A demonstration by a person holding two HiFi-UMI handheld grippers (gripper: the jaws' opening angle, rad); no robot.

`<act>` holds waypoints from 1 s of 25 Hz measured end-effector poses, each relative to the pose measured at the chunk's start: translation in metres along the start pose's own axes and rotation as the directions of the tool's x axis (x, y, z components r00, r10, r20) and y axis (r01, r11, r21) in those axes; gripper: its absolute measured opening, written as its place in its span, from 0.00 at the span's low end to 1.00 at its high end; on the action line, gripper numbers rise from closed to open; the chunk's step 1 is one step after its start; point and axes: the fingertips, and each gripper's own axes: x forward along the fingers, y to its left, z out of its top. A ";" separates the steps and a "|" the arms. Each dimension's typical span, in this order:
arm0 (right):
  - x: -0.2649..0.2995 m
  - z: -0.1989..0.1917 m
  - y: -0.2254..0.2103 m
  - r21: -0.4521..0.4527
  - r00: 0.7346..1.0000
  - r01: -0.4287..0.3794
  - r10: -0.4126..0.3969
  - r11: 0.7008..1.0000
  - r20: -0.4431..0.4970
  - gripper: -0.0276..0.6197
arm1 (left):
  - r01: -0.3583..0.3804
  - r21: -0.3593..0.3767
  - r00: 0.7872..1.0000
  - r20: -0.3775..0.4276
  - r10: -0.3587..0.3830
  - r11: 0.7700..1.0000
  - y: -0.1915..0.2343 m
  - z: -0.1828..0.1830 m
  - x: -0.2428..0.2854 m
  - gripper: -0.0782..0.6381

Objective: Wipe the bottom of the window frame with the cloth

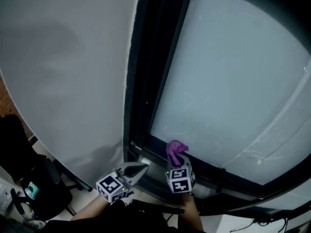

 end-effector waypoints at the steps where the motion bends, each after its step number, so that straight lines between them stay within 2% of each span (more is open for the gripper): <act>1: -0.002 -0.002 -0.003 0.006 1.000 0.006 -0.006 1.000 -0.001 0.14 | 0.010 0.000 1.000 0.000 -0.010 1.000 -0.002 0.000 0.003 0.11; 15: -0.034 -0.028 -0.039 0.117 0.991 0.133 -0.134 0.984 0.005 0.14 | 0.089 -0.006 0.996 -0.015 -0.089 0.996 -0.022 -0.003 0.021 0.11; 25: -0.050 -0.040 -0.056 0.157 0.981 0.194 -0.196 0.968 -0.003 0.14 | 0.160 -0.015 0.986 -0.034 -0.161 0.987 -0.040 -0.003 0.036 0.11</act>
